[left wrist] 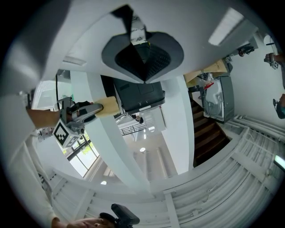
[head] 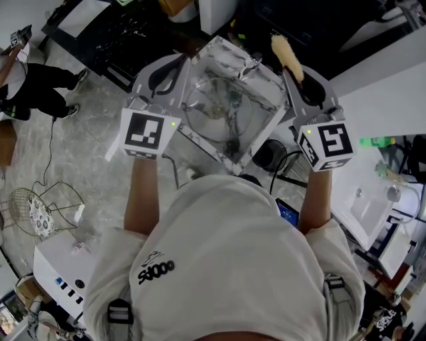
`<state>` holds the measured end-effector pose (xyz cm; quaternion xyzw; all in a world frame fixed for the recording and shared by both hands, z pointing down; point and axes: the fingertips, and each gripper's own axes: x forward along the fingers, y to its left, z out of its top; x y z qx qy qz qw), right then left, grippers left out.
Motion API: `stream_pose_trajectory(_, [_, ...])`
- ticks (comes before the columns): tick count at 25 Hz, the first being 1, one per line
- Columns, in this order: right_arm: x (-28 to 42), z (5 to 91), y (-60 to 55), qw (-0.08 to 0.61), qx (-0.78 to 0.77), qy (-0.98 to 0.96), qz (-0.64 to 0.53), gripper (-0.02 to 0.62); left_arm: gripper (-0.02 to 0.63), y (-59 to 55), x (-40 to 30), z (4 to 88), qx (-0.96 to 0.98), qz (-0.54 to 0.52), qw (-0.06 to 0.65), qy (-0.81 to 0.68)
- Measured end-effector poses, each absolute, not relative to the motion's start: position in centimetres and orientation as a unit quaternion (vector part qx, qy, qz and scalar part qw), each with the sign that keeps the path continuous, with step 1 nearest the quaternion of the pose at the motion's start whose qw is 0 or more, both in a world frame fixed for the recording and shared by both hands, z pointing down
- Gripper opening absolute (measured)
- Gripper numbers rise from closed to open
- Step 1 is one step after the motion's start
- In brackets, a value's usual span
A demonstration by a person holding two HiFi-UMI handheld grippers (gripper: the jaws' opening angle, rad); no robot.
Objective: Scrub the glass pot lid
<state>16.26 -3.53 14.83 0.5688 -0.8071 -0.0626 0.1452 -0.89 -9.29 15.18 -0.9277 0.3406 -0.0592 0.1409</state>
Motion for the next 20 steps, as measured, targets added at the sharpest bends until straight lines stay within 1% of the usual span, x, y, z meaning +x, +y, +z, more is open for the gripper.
stream_pose_trajectory(20, [15.58,15.67,-4.48,0.157,0.562,-0.81,-0.061,0.048,0.011,-9.86,-1.4,15.97,-0.928,-0.069,0.133,0.34])
